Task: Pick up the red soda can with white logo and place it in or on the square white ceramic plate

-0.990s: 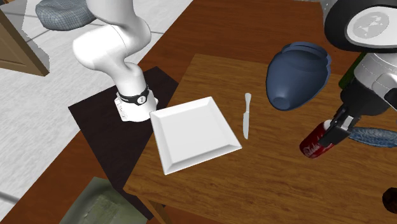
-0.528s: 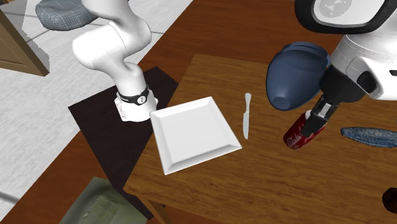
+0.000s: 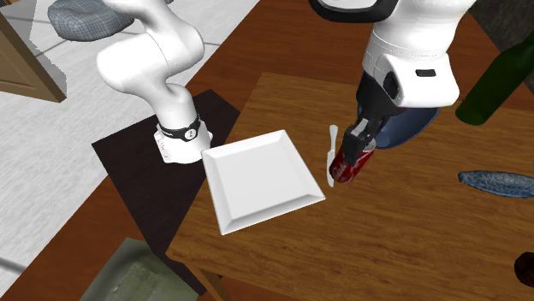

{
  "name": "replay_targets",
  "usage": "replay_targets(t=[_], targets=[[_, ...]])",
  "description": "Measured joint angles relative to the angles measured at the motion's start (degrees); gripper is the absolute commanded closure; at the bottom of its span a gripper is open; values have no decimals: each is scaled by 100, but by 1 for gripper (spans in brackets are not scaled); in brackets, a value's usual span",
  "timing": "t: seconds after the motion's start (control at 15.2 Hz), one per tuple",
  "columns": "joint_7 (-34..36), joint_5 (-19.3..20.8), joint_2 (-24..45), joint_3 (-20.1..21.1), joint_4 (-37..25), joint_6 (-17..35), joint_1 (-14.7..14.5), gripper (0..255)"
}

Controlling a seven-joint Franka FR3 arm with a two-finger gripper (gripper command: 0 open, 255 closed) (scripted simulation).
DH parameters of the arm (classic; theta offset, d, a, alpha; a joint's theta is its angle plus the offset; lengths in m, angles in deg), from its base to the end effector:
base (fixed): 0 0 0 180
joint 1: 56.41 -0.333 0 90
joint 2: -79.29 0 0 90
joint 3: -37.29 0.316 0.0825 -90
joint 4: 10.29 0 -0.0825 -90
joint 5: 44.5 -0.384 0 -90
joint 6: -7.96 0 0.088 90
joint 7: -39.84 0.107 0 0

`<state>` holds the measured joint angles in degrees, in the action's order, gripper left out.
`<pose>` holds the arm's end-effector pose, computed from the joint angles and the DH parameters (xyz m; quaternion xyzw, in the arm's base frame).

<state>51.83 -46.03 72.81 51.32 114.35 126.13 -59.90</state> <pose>0.4874 0.1576 0.4390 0.9991 0.0412 -0.0010 0.0022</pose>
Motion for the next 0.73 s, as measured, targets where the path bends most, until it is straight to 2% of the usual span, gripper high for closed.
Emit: replay_targets(t=[0.26, 0.73], targets=[[-273, -205, -901, -130, 906, 21, 11, 255], [-706, -400, -2794, -463, 2344, -439, -58, 255]])
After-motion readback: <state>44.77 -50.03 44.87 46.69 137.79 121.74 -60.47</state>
